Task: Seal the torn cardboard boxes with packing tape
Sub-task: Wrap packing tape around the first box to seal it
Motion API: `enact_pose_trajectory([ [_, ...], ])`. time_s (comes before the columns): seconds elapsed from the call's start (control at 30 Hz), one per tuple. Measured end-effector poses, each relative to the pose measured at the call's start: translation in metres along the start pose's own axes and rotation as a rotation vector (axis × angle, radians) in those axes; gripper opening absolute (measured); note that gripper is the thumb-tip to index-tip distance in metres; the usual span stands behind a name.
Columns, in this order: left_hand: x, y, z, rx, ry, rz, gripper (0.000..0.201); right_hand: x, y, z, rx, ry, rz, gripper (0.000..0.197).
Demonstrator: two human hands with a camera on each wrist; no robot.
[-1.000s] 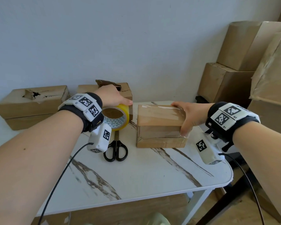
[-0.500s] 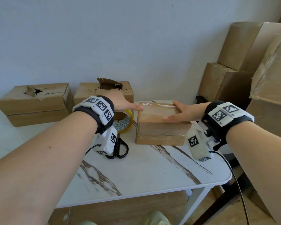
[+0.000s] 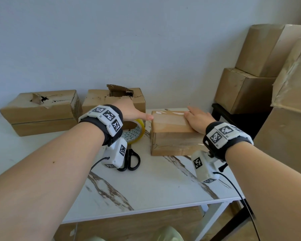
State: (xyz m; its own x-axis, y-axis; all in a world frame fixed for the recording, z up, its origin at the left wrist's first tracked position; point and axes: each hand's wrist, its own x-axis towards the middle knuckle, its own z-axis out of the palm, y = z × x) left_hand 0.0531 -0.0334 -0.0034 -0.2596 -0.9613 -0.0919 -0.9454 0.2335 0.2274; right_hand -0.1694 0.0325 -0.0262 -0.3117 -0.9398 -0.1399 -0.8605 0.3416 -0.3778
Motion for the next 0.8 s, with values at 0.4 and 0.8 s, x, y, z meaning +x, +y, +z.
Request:
enact_pose_trajectory([
  [0.4,0.002,-0.005,-0.008,-0.215,-0.020,0.022,0.038,-0.033,-0.062,-0.024,-0.138,-0.217,-0.300,0.101],
  [0.8,-0.003,-0.019,-0.019,-0.302,-0.048,0.007,0.039,-0.037,-0.082,-0.001,-0.246,-0.218,-0.378,0.110],
])
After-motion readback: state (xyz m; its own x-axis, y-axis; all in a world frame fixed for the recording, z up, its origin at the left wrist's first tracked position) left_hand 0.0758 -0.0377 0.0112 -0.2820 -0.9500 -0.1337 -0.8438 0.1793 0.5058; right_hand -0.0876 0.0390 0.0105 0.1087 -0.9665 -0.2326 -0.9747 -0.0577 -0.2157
